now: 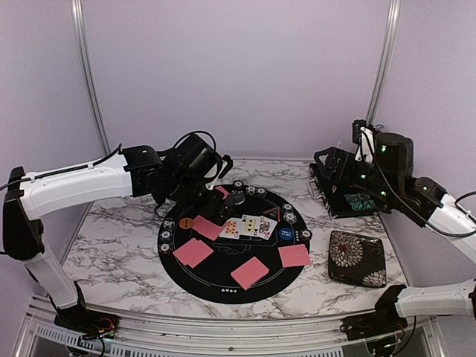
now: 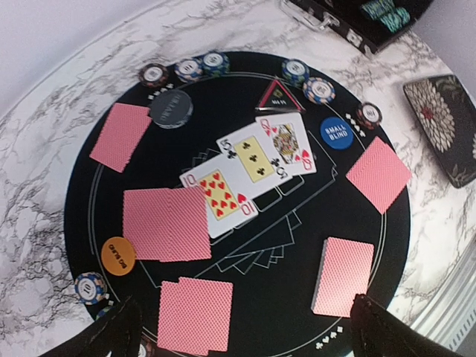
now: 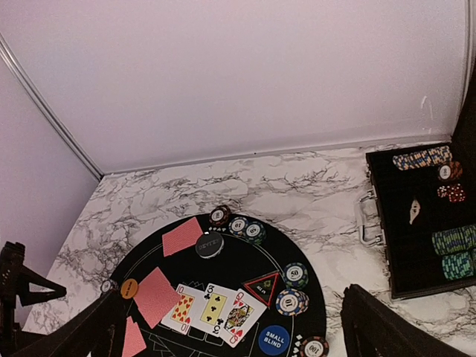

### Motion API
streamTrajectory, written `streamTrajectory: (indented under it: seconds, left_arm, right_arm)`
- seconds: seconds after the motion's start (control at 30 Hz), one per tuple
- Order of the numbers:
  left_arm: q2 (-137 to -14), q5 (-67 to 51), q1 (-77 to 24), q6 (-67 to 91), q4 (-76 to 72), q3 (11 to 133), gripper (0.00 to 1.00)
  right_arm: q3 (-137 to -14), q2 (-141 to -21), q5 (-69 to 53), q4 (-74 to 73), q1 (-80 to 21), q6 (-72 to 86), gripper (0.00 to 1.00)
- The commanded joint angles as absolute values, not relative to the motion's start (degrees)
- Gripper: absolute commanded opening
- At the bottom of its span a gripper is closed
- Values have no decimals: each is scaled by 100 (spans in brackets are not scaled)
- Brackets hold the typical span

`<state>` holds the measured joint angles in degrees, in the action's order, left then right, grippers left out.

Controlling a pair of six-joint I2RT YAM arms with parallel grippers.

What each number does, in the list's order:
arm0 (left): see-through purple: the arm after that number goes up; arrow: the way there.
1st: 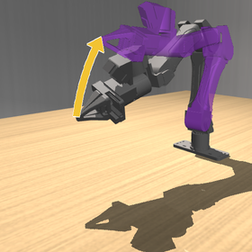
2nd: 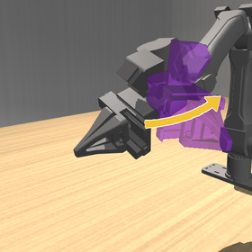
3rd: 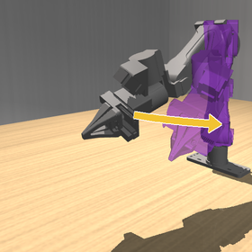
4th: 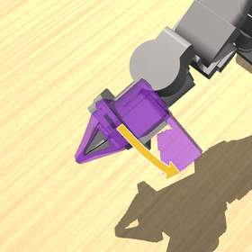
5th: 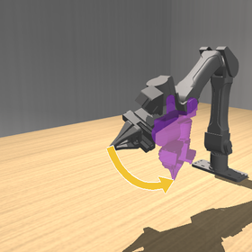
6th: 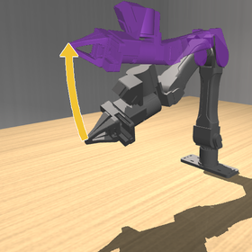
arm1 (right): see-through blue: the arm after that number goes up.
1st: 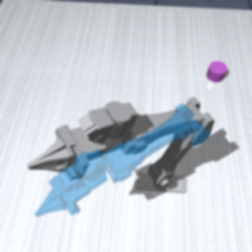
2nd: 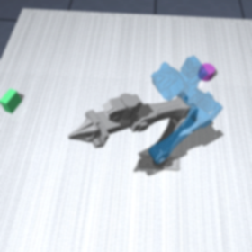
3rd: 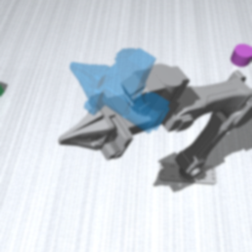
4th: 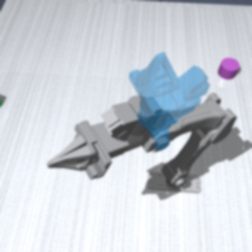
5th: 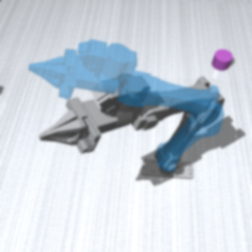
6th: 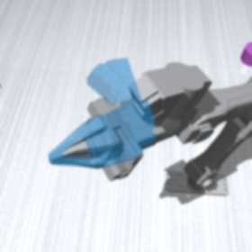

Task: Distribute texas hold em gaming equipment
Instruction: Reset both arms

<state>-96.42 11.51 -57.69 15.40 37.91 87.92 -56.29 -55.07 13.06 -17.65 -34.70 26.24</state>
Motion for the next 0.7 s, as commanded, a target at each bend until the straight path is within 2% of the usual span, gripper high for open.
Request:
streamTrajectory:
  seconds: [0.0,0.3,0.67]
  left_arm:
    - [-8861,1421,-5259,1674,3133,8243,99]
    - [-7485,1233,-4073,1664,2512,7115,99]
    - [-6700,353,-2739,1731,1489,6198,99]
  right_arm:
    - [-5606,-5511,1615,-1591,-3420,2556,98]
    - [-5565,-5555,2253,-1479,-3423,2346,99]
    - [-5470,-5784,2657,-1401,-3427,2355,98]
